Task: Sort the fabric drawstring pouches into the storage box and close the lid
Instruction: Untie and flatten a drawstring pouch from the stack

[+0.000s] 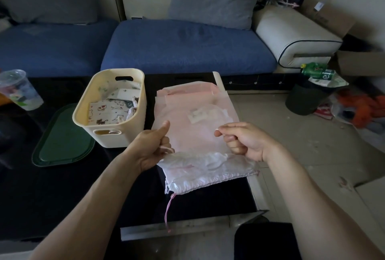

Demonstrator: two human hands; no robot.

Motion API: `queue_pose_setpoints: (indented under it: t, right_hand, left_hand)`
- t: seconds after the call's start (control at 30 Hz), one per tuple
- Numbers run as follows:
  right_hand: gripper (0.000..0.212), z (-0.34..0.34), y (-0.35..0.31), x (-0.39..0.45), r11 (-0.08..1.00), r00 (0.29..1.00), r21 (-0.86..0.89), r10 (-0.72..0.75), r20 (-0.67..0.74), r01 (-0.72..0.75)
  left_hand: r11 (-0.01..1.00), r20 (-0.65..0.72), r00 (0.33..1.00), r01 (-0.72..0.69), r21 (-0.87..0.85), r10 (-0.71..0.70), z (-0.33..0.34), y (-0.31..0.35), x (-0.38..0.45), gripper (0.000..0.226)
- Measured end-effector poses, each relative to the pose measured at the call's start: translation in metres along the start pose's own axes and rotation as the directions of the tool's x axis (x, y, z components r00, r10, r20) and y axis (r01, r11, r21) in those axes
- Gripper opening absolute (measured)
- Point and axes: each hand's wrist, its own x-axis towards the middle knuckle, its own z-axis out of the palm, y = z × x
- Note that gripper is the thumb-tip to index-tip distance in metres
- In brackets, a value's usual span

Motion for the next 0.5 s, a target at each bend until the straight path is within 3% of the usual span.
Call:
queue_pose_setpoints:
  t: [0.13,0.5]
  right_hand:
    - [0.015,-0.01,-0.002,0.0,0.998,0.999,-0.038,0.041,-0.024,-0.042]
    - [0.012,-0.031,0.0,-0.006,0.972,0.99,-0.192,0.122,-0.073,-0.134]
  left_hand:
    - [0.997,-0.079,0.997,-0.028,-0.073,0.023,-0.006,0.004,0.003,0.033]
    - [0.97,-0.15,0.978,-0.112,0.215,0.146,-0.015,0.011,0.007,0.037]
